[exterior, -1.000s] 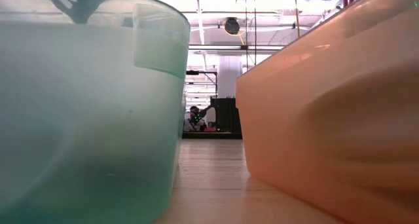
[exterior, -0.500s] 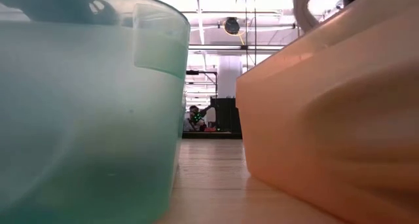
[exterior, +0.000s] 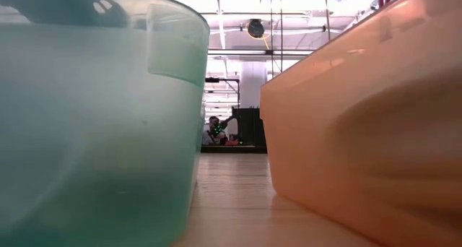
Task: Pick & Place USB Port
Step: Put the white HDMI cable into the orange bin
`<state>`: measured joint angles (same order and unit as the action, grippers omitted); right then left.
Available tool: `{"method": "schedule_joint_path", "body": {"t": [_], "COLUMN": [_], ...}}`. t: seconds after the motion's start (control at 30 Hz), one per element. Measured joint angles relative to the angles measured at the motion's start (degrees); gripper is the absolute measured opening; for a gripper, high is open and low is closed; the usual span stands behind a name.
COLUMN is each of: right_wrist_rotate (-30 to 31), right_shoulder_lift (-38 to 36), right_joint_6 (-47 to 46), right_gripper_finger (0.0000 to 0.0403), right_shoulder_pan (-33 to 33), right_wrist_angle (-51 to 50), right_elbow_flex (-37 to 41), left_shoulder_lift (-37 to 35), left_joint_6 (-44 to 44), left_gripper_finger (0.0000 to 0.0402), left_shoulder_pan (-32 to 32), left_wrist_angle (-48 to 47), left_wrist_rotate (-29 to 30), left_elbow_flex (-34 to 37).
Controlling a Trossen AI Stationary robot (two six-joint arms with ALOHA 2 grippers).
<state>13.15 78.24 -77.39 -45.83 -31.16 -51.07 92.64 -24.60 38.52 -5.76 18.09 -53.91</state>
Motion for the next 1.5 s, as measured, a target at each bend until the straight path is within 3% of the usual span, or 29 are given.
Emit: {"method": "schedule_joint_path", "body": {"t": [0.2,0.53,0.9,1.03,1.5], "right_wrist_rotate": [-0.04,-6.79,-10.15,-10.68,-8.62], "right_shoulder_lift": [3.26,6.99,5.23,4.68,-0.17], "right_joint_6": [-1.1,-2.09,-3.17,-3.2,-0.57], "right_gripper_finger": [0.0028,0.0028,0.0028,0.0053,0.0073], "right_shoulder_pan": [-0.41,2.04,2.0,1.99,2.24], "right_wrist_angle": [0.28,-3.29,-4.68,-4.61,-3.54], "right_elbow_flex": [-0.09,-0.35,-0.12,-0.04,0.02], "left_shoulder_lift": [0.0,0.0,0.0,-0.02,-0.02], "left_joint_6": [-0.04,0.02,0.28,0.26,0.33], "left_gripper_finger": [0.0007,0.0007,0.0007,0.0007,0.0007], "left_shoulder_pan": [0.0,0.02,0.02,0.02,0.02], "left_wrist_angle": [0.0,-0.02,-0.02,-0.02,-0.02], "left_wrist_rotate": [0.0,-0.02,-0.04,-0.08,-0.17], "left_elbow_flex": [0.0,0.0,0.0,-0.02,-0.02]}}
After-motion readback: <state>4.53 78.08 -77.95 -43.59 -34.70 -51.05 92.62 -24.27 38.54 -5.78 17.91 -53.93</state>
